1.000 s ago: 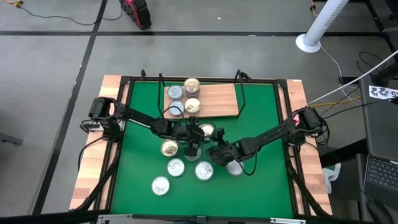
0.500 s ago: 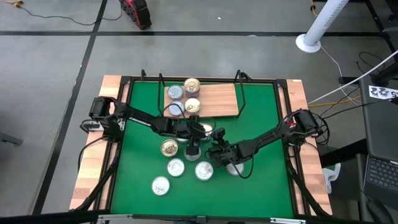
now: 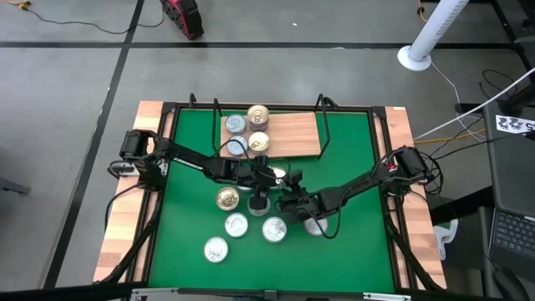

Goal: Stack canned seafood by type on shelf
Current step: Stack the blue-pink tuna can on top of the blue-pink tuna can on the shelf

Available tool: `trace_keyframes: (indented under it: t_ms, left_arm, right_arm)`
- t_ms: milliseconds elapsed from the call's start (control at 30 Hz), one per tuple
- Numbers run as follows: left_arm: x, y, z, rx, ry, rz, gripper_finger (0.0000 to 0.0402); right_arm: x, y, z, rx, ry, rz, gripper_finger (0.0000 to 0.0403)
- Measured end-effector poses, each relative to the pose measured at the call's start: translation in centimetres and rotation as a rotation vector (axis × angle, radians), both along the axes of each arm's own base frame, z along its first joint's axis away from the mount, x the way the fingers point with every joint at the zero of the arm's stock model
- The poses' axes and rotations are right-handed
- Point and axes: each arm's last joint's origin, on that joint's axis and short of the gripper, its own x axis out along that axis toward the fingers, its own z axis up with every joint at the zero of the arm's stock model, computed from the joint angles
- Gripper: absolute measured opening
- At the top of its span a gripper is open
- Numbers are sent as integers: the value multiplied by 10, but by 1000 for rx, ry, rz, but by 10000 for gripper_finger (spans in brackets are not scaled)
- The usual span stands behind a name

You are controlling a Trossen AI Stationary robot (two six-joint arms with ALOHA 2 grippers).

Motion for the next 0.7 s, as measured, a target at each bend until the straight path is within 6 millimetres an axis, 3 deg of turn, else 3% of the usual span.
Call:
trace_keyframes:
  t_ms: [700]
  left_arm:
    - [0, 8, 0, -12, -4, 40, 0]
  right_arm:
    - [0, 0, -1, 12, 12, 11, 255]
